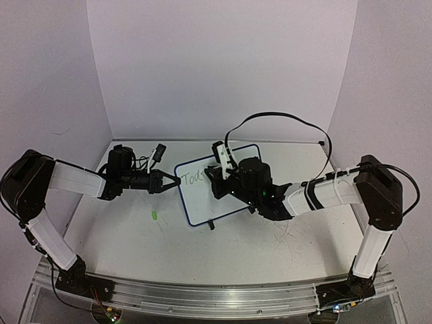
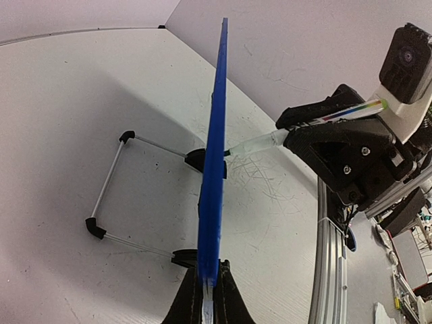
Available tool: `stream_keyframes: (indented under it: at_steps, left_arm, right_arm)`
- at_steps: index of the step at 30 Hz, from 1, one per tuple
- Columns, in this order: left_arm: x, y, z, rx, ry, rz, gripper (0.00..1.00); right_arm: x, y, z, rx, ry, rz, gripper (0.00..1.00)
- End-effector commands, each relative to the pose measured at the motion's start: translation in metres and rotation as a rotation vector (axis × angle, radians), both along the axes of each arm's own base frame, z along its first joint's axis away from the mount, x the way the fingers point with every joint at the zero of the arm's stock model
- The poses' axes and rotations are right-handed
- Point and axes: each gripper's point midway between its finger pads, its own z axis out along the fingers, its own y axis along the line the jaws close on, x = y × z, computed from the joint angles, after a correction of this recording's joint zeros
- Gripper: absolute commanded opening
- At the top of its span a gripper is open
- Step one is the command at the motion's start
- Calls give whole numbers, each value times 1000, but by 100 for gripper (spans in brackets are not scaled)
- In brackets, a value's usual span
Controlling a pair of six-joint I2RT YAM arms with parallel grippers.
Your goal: Write a sentence on the whiteboard
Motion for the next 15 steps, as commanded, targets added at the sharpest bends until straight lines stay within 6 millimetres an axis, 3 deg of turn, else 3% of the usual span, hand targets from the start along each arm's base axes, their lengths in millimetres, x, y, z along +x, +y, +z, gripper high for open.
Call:
stream_keyframes:
  at_steps: [1,15]
  left_arm:
    - [2,0,25,-28,-78,-9,0]
    - [3,0,26,-28,-79,-8,0]
  right_arm:
    - [1,6,1,8,3,9,0]
    - [-2,-4,-11,-16,28,-10,0]
